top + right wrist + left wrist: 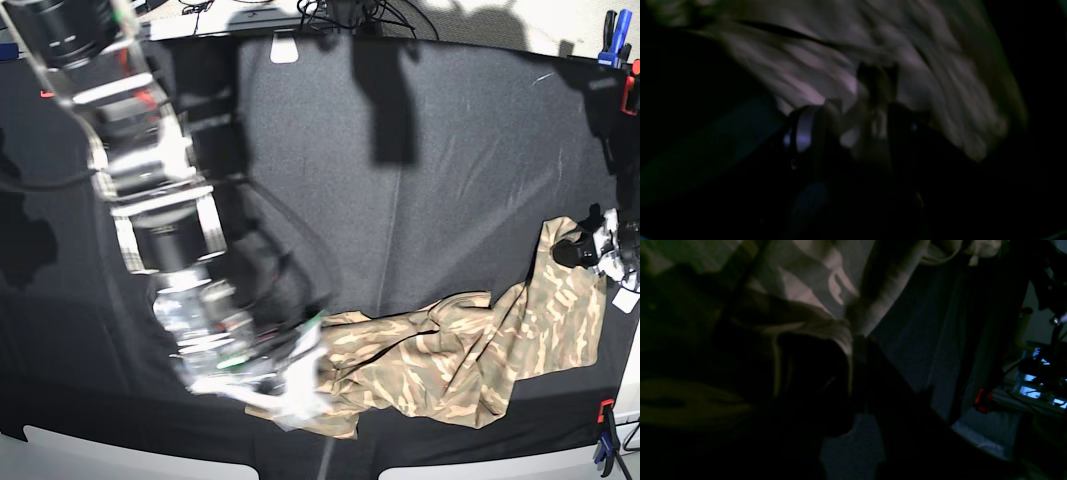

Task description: Layout the t-shirt on the table in an organized manner, then fold the t-shirt properly

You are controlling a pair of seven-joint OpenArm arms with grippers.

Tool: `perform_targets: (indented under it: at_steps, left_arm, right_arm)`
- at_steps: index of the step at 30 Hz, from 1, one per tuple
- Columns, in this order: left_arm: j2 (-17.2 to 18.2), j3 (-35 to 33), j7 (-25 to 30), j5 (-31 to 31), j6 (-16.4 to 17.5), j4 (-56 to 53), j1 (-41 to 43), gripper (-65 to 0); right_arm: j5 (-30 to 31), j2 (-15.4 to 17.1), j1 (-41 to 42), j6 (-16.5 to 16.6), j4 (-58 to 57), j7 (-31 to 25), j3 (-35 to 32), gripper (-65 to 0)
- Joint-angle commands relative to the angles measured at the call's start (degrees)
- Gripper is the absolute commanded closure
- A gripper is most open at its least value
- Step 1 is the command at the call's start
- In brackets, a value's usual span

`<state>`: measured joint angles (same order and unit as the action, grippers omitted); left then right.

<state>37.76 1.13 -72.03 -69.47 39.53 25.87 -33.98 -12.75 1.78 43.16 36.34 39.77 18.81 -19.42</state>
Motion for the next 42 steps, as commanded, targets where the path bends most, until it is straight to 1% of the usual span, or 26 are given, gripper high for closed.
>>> perform_targets:
  at_steps: [1,3,4,6,7,9,13,16,18,20,21,22,25,26,28,31,33,35,38,39,41,42]
  left_arm:
    - [1.16,0.22,0.04,-1.53,0.47,0.79,-1.57,0.0]
    - [1.18,0.22,-0.13,-1.53,0.47,0.79,-1.57,0.0]
    - [1.18,0.22,-0.20,-1.53,0.47,0.79,-1.57,0.0]
    - [1.16,0.22,-0.35,-1.53,0.47,0.79,-1.57,0.0]
    - [1.18,0.22,-0.35,-1.51,0.47,0.79,-1.57,0.0]
    - [1.16,0.22,-0.35,-1.53,0.47,0.79,-1.57,0.0]
    - [1.18,0.22,-0.35,-1.53,0.47,0.79,-1.57,0.0]
    - [1.18,0.22,-0.35,-1.53,0.47,0.79,-1.57,0.0]
    - [1.18,0.22,-0.35,-1.53,0.47,0.79,-1.57,0.0]
    - [1.18,0.22,-0.35,-1.53,0.47,0.79,-1.55,0.0]
    - [1.18,0.22,-0.35,-1.53,0.47,0.79,-1.57,0.0]
    - [1.16,0.22,-0.35,-1.53,0.47,0.79,-1.57,0.0]
    - [1.18,0.22,-0.35,-1.53,0.47,0.79,-1.57,0.0]
    - [1.18,0.22,-0.35,-1.53,0.47,0.79,-1.57,0.0]
    - [1.18,0.22,-0.35,-1.53,0.47,0.79,-1.57,0.0]
    - [1.18,0.22,-0.35,-1.53,0.47,0.79,-1.55,0.0]
    - [1.18,0.22,-0.37,-1.53,0.47,0.79,-1.55,0.0]
    - [1.18,0.22,-0.37,-1.53,0.47,0.79,-1.55,0.0]
    - [1.18,0.22,-0.35,-1.53,0.47,0.79,-1.55,0.0]
    - [1.18,0.22,-0.35,-1.53,0.47,0.79,-1.55,0.0]
    - [1.18,0.22,-0.35,-1.53,0.47,0.79,-1.57,0.0]
    - [1.18,0.22,-0.35,-1.53,0.47,0.79,-1.55,0.0]
  right_arm:
    - [-2.64,-0.66,2.58,-0.76,1.05,-3.89,-1.22,-30.0]
    - [-11.85,-1.53,2.36,-2.27,1.05,-11.06,-4.46,-30.0]
    - [-16.41,-1.99,2.36,-2.62,1.03,-13.62,-6.25,-29.9]
    - [-23.54,-2.86,2.38,-3.72,0.94,-15.06,-9.70,-29.9]
    - [-25.73,-3.26,2.36,-4.57,0.94,-14.95,-11.32,-29.9]
    - [-27.91,-3.82,2.36,-6.80,0.92,-14.95,-14.36,-29.9]
    - [-28.02,-4.59,2.36,-11.82,0.79,-14.99,-18.62,-29.1]
    - [-28.37,-5.29,2.43,-14.69,-1.38,-15.32,-19.71,-24.9]
    - [-31.50,-5.81,2.43,-16.09,-4.31,-17.05,-19.71,-23.4]
    - [-35.56,-6.43,2.45,-18.01,-8.09,-19.30,-19.71,-23.4]
    - [-37.11,-6.84,2.45,-19.58,-10.10,-20.09,-19.71,-23.4]
    - [-38.18,-7.34,2.43,-22.18,-12.09,-20.59,-19.71,-23.4]
    - [-38.34,-9.25,2.40,-31.58,-17.09,-23.39,-19.71,-23.4]
    - [-38.34,-9.97,2.40,-33.97,-18.16,-24.39,-19.71,-23.4]
    - [-40.15,-10.78,2.43,-36.87,-19.52,-25.31,-19.71,-23.4]
    - [-42.69,-10.78,2.43,-36.98,-19.93,-25.31,-19.71,-23.3]
    - [-42.60,-10.78,2.54,-37.00,-19.93,-25.73,-19.69,-20.5]
    - [-42.60,-10.78,2.58,-37.00,-19.93,-24.68,-19.69,-17.4]
    - [-42.60,-10.78,2.54,-37.00,-19.93,-24.37,-19.71,-14.9]
    - [-42.58,-10.78,2.56,-37.00,-19.93,-24.39,-19.71,-12.7]
    - [-42.21,-10.78,2.56,-37.29,-19.91,-24.44,-19.71,-5.7]
    - [-40.59,-10.78,2.56,-37.64,-19.91,-24.46,-19.71,-2.2]
